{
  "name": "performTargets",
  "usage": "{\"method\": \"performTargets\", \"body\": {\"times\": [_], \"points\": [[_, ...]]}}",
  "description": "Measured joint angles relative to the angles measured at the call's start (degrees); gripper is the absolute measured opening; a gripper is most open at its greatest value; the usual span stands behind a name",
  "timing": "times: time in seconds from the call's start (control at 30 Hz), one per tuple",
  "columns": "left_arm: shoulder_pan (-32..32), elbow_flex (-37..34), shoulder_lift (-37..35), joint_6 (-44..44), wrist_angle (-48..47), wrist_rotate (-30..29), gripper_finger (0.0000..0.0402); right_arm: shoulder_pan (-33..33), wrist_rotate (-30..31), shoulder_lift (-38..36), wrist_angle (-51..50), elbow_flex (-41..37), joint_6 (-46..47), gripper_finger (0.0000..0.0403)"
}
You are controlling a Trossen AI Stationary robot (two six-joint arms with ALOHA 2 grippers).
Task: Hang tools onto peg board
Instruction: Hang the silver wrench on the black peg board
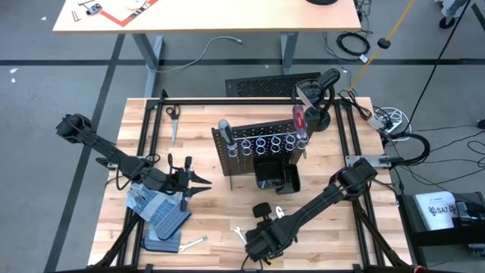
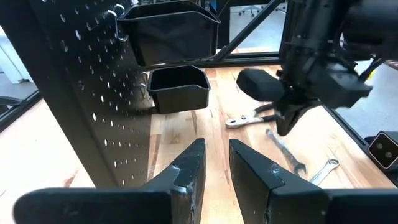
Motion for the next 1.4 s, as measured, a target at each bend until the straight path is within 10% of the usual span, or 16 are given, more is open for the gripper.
{"method": "performTargets", "body": {"times": [0.47,1.07,1.4], "points": [[0.01,0.0,0.0,0.02,0.0,-0.02,0.0082,-0.02,-0.93,-3.17,10.29,0.09,3.72,0.0001],[0.0,0.02,0.0,-0.02,0.0,-0.04,0.0082,-2.01,-49.7,-3.19,57.13,0.23,13.91,0.0197],[0.01,0.02,0.0,0.0,0.0,-0.04,0.0082,-1.77,-50.96,-3.23,63.09,0.31,17.63,0.0203]]}}
